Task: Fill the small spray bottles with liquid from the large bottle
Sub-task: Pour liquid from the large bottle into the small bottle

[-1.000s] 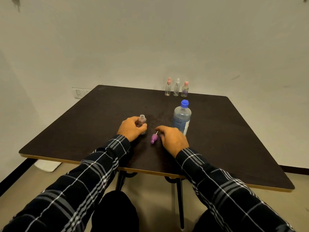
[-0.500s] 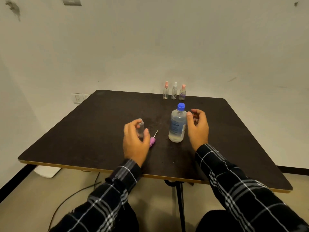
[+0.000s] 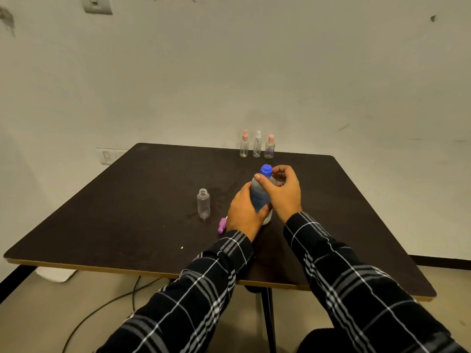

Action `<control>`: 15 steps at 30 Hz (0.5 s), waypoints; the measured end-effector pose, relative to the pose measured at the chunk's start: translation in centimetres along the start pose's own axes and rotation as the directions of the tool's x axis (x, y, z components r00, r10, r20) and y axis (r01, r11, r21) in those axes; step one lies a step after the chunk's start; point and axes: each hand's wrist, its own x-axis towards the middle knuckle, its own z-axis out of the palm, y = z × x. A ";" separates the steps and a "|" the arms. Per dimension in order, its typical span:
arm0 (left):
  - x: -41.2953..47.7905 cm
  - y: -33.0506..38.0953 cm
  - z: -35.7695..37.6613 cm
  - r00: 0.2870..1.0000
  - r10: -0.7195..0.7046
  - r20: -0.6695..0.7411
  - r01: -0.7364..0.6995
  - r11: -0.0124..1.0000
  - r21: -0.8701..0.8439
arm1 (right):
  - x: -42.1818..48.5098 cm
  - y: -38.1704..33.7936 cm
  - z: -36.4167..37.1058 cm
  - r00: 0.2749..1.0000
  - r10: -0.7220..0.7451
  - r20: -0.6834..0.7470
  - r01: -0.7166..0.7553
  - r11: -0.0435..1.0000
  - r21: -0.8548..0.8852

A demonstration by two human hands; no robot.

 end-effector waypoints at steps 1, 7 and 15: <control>0.0 -0.1 -0.1 1.000 0.010 0.008 -0.010 1.000 0.011 | 0.0 0.1 0.2 1.000 -0.012 -0.009 0.012 1.000 0.002; 0.0 -0.2 -0.8 0.999 0.027 0.030 -0.028 0.999 0.032 | -0.2 1.4 0.5 0.998 0.031 0.057 -0.033 0.998 0.044; 0.0 0.0 -0.8 0.998 0.033 0.050 -0.034 0.999 0.017 | 0.6 0.6 0.2 0.993 0.018 0.114 -0.013 0.999 -0.043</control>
